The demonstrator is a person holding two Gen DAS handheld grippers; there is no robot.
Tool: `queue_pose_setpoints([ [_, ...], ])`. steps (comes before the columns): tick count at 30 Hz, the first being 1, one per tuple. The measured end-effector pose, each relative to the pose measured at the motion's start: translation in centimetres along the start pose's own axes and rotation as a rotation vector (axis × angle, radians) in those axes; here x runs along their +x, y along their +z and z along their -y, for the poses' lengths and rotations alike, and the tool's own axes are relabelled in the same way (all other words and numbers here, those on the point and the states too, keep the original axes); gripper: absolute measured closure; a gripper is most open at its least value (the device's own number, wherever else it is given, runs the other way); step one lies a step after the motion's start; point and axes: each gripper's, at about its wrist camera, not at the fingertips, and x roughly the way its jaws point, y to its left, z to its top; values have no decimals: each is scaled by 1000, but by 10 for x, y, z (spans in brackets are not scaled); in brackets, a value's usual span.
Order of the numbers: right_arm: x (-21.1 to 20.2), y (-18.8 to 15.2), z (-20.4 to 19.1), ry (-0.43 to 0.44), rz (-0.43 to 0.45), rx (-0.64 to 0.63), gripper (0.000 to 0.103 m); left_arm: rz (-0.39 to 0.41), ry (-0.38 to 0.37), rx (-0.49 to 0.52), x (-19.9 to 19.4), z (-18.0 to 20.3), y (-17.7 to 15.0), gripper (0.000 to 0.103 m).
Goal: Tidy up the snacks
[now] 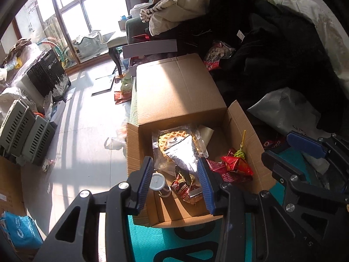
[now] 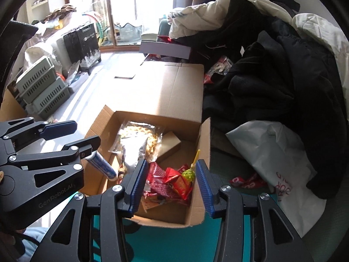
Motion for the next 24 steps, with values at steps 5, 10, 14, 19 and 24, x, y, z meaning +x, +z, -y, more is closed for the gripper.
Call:
queue_pose_setpoints([
  [5, -48, 7, -11, -6, 78, -8, 56, 89, 2, -6, -57, -11, -1, 62],
  [10, -104, 7, -26, 1, 173, -33, 50, 185, 6, 2, -116, -18, -6, 62],
  [14, -145, 3, -36, -2, 242, -46, 44, 263, -2, -2, -161, -22, -18, 62],
  [19, -184, -12, -43, 1, 288, -29, 42, 331, -14, 3, -205, -21, -38, 62],
  [24, -219, -35, -46, 0, 321, -6, 38, 390, -6, 27, -236, -14, -66, 62],
])
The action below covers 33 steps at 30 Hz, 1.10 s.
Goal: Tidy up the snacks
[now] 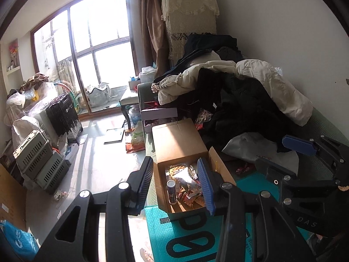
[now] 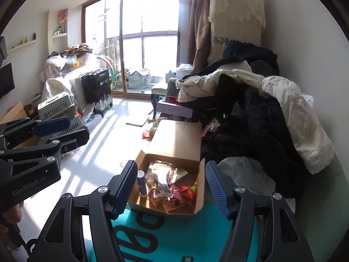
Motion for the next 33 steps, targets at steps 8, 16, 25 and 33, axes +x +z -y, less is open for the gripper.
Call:
queue_pose_setpoints([
  [8, -37, -33, -1, 18, -6, 55, 35, 7, -38, -12, -30, 13, -39, 62],
  [16, -54, -73, -10, 0, -41, 75, 35, -21, -32, -43, -38, 16, -82, 62],
  [25, -53, -114, -29, 29, -89, 100, 35, -69, -33, -96, -36, 10, -121, 62],
  [33, -48, -128, -41, 53, -121, 93, 35, -87, -34, -127, -34, -2, -135, 62],
])
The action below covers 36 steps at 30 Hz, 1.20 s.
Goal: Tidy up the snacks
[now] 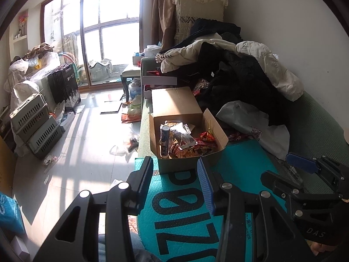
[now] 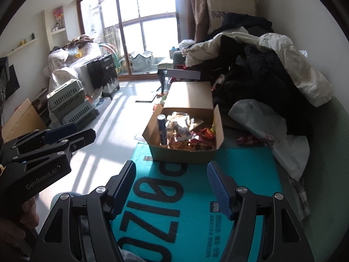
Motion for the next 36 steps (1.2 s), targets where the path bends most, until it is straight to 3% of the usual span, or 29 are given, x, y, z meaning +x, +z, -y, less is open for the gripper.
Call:
queue_pose_setpoints([
  [4, 2, -1, -3, 5, -6, 1, 35, -14, -26, -29, 2, -7, -1, 62],
  [36, 13, 0, -7, 20, -39, -30, 35, -31, -12, -49, 13, -12, -3, 62],
])
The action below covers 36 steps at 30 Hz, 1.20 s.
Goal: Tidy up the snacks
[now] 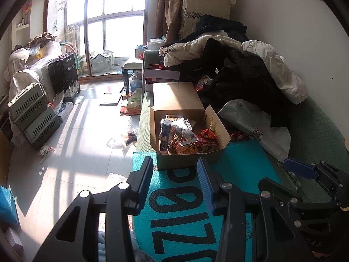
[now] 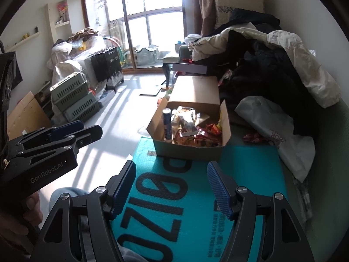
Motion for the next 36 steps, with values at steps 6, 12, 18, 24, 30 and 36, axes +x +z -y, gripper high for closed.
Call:
queue_pose_setpoints([
  [6, 1, 1, -1, 6, -9, 9, 35, 1, 8, -9, 0, -3, 1, 62],
  [12, 1, 1, 0, 0, -9, 10, 35, -1, 30, -3, 1, -3, 1, 62],
  [18, 1, 1, 0, 0, -9, 10, 35, 2, 44, 6, 0, -2, 2, 62],
  [24, 1, 1, 1, -5, -13, 15, 35, 4, 49, 9, 0, -1, 1, 62],
  [30, 3, 0, 3, -12, -26, 19, 35, -4, 59, 12, 1, 0, -1, 62],
  [36, 4, -3, 6, -14, -30, 26, 35, -10, 61, 17, 3, 0, -2, 62],
])
